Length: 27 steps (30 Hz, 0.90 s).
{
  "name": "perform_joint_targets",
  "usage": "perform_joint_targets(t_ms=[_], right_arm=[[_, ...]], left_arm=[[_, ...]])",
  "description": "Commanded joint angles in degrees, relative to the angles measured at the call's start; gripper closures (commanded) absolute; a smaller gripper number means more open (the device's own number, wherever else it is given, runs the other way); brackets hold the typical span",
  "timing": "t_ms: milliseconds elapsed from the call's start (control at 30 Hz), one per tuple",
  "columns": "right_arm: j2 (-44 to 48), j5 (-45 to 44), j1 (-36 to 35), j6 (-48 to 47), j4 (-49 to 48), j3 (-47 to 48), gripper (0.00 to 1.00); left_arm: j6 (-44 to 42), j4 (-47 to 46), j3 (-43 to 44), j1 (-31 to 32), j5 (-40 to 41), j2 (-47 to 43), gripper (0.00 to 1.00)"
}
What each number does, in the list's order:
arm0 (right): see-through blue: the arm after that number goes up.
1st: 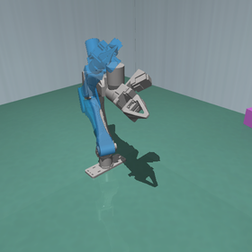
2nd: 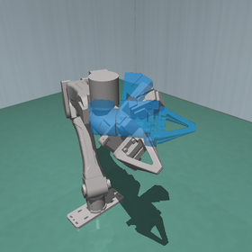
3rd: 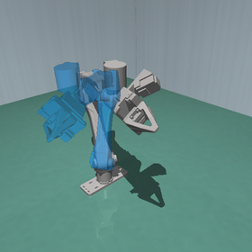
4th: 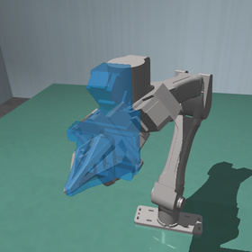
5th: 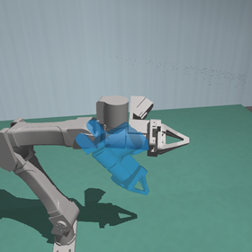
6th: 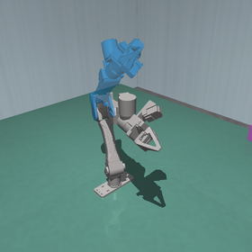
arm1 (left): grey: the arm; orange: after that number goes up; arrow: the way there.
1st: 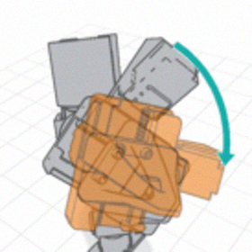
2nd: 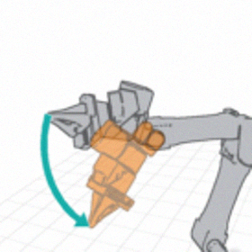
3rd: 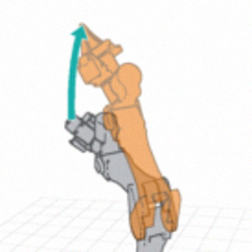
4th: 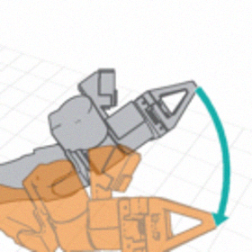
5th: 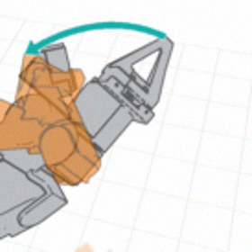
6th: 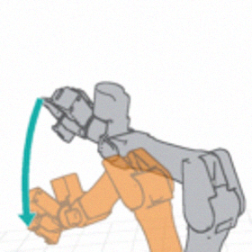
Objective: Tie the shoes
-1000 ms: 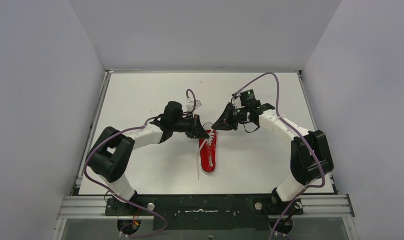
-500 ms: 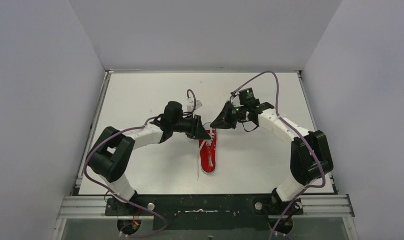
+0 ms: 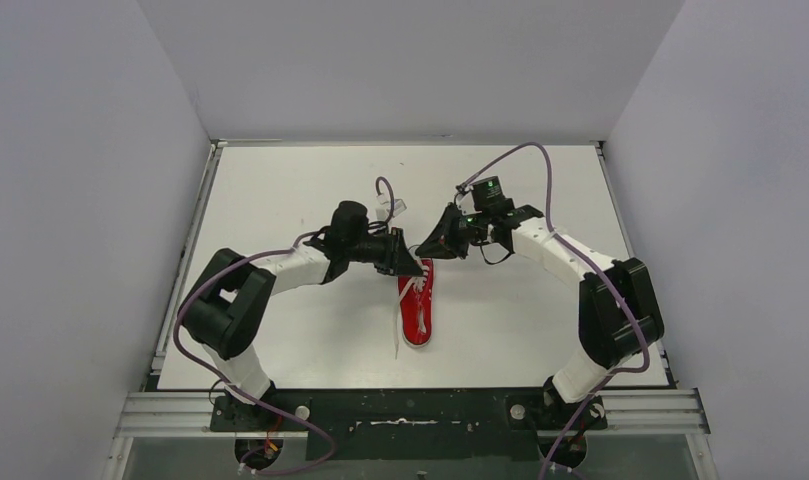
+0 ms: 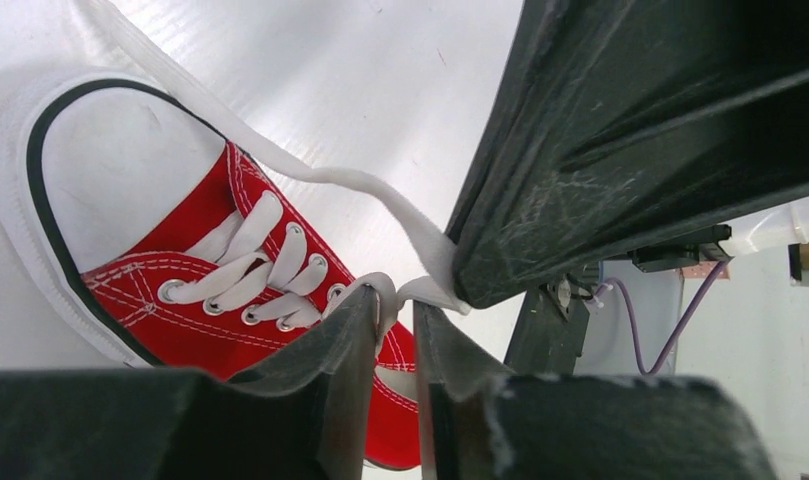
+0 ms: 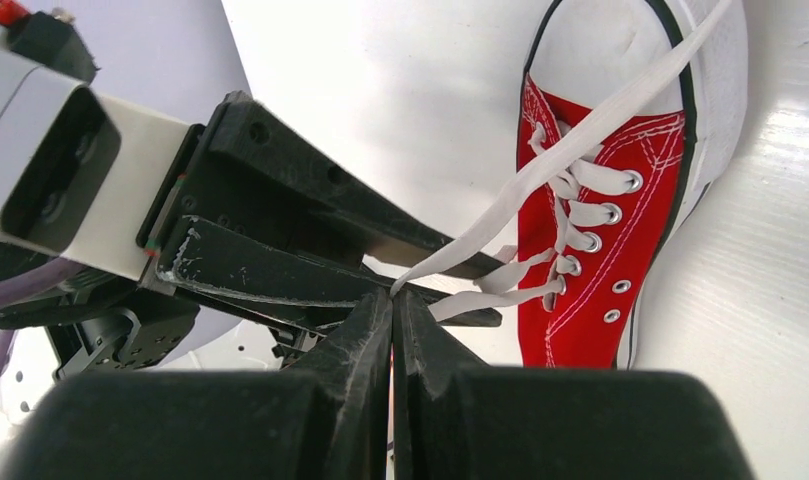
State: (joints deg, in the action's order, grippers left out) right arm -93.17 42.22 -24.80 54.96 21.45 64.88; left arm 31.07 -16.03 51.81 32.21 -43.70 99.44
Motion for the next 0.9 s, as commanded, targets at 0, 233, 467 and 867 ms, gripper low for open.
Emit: perform_joint_targets(t_ms=[0,233,467,867], right_arm=[[-1.1,0.3,-0.6,0.7,-2.2,2.9,1.0],[-0.8,-1.8,2.2,-2.8,2.7,4.1,0.82],[-7.8,-6.1,7.2,-4.9,9.1,8.7,0.4],[-22.2,-16.3,7.0,5.3,12.0,17.1,0.47]], left_arm=[[0.5,-3.4,3.3,0.1,-0.7,0.9,0.89],[0.8,-3.2,3.1,-0.4,-1.6,1.4,1.0],[0.9,-2.4,1.9,-0.6,-1.6,0.5,1.0],[3.3,-4.3,2.2,-0.6,-2.5,1.1,1.0]])
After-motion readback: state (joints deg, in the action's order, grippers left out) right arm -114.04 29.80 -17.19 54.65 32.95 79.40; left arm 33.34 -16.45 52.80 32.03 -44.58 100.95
